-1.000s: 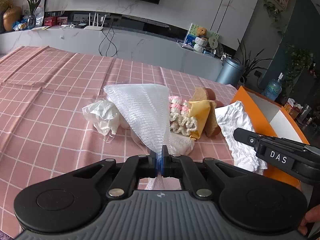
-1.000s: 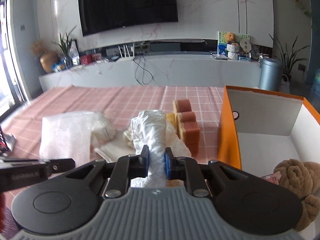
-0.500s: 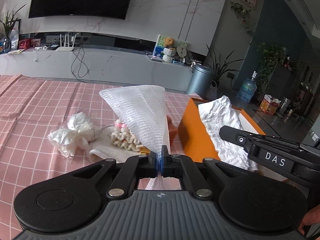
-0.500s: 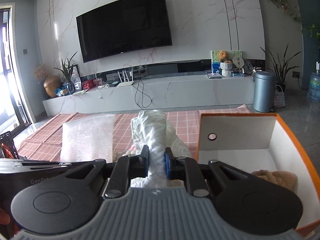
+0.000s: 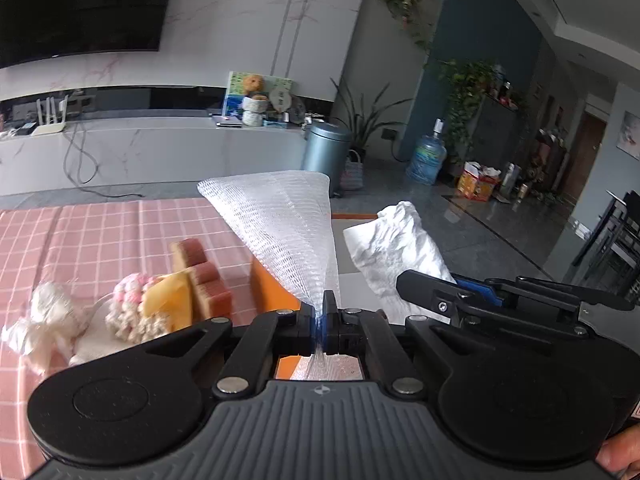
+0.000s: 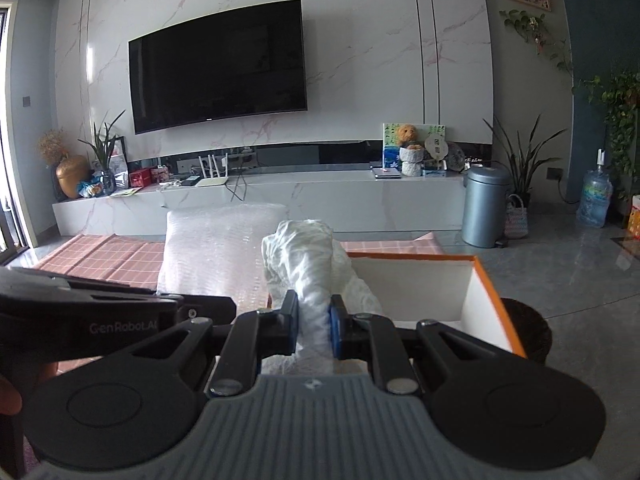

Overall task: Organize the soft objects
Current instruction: 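Carry the plastic bag and tissue with both tools over the box, then open both tools to drop the bag and tissue into the box, withdraw, then grasp the orange crocheted strawberry with the right tool while the left grasps the yellow cloth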

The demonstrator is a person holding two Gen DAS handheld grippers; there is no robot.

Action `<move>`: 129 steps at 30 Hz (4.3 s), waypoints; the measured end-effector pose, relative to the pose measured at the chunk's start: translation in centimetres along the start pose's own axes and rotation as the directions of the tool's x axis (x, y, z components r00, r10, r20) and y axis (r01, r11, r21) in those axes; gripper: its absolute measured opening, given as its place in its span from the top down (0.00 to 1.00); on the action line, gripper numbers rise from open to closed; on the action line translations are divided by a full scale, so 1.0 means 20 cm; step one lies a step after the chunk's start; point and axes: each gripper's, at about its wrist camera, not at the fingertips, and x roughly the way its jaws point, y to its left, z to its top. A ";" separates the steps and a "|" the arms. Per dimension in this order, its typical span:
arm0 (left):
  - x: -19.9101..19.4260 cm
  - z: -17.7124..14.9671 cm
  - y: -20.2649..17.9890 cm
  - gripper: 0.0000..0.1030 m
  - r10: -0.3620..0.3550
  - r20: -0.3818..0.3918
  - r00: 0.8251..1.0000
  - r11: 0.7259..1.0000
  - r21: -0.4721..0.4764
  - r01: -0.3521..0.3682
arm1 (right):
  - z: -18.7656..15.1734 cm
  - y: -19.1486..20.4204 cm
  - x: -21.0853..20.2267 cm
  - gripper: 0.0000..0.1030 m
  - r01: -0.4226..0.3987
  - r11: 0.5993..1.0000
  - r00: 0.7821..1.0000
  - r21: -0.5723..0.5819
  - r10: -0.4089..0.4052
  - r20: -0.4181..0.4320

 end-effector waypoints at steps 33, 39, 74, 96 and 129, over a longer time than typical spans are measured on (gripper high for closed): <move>0.84 0.06 -0.15 0.97 0.050 -0.330 0.942 0.966 0.257 0.038 | -0.03 -0.45 0.83 0.87 -0.018 0.990 0.907 -0.138 -0.041 -0.420; 0.89 0.05 -0.18 0.95 0.084 -0.372 0.924 0.944 0.327 0.045 | -0.05 -0.44 0.92 0.85 -0.032 0.981 0.857 -0.190 -0.071 -0.510; 0.69 0.17 -0.14 0.25 0.061 -0.278 0.959 0.959 0.282 0.020 | 0.09 -0.37 0.67 0.33 -0.121 0.935 0.888 -0.332 -0.047 -0.457; 0.30 0.13 -0.08 0.25 0.037 -0.149 0.988 0.982 0.191 -0.008 | 0.06 -0.23 0.37 0.20 0.015 0.939 0.936 -0.344 -0.134 -0.325; -0.21 -0.35 0.48 0.68 0.243 -0.048 0.969 0.965 -0.088 -0.247 | -0.24 0.53 0.23 0.42 -0.128 0.962 0.983 -0.241 0.091 -0.159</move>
